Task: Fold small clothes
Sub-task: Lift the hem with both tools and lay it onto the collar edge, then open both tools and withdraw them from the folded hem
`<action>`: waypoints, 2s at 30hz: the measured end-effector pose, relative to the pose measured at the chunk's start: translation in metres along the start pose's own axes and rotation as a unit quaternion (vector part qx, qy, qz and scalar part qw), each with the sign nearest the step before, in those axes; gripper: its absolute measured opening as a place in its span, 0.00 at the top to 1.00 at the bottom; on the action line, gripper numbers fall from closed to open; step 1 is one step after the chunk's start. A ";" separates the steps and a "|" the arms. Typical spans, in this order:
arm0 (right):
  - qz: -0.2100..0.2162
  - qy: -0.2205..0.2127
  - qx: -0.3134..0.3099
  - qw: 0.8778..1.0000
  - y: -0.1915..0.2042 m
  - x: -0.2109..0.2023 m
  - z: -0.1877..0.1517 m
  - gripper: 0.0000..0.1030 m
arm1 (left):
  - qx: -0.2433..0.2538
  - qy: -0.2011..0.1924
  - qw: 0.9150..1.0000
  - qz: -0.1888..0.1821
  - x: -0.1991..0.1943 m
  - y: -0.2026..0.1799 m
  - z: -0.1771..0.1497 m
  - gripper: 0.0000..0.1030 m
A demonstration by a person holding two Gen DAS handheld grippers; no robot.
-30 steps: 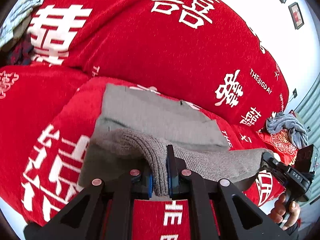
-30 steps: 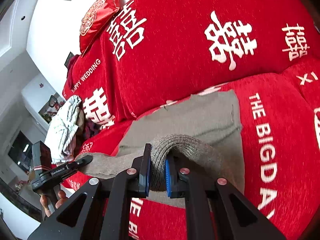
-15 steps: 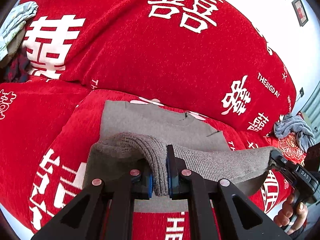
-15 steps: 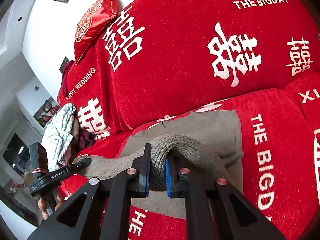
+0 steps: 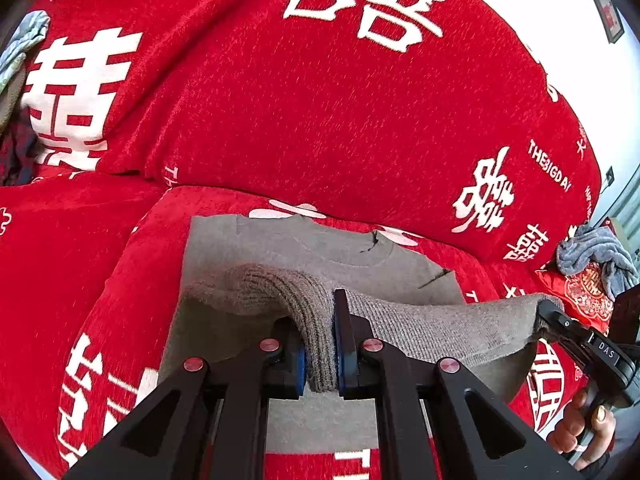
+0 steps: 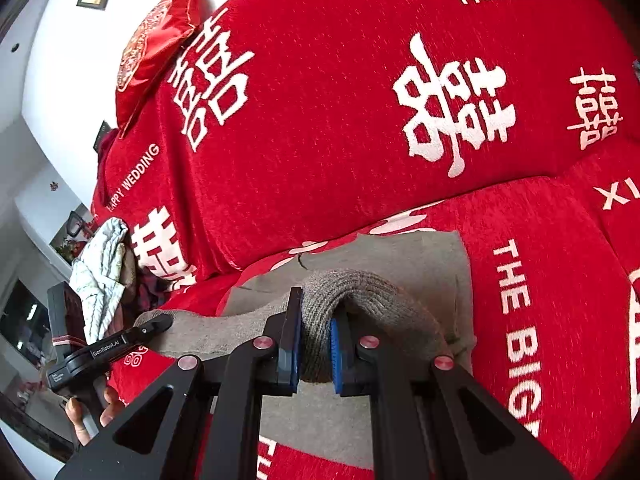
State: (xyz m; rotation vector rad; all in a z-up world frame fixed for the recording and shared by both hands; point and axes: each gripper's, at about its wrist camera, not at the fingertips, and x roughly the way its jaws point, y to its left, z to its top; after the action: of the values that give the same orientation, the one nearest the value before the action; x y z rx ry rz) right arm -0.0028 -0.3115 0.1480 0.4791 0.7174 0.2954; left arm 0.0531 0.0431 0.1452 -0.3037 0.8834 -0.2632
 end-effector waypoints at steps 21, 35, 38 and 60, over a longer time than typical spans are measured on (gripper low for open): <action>-0.040 0.034 -0.002 0.999 -0.017 0.069 0.029 0.88 | 0.003 0.042 0.998 0.038 0.073 0.011 0.017 0.89; -0.075 0.074 0.007 0.994 -0.041 0.126 0.031 0.88 | 0.013 0.096 0.993 0.074 0.137 0.021 0.021 0.89; -0.078 0.080 0.011 0.994 -0.049 0.135 0.030 0.88 | 0.014 0.104 0.991 0.079 0.148 0.022 0.021 0.89; -0.031 0.080 0.083 0.993 -0.074 0.140 0.040 0.62 | -0.037 0.070 0.995 0.055 0.133 0.041 0.033 0.11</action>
State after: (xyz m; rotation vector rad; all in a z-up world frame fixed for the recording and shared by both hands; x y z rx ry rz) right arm 0.1329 -0.3291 0.0581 0.5943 0.9164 0.2187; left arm 0.1638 0.0394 0.0550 -0.3069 1.0476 -0.1501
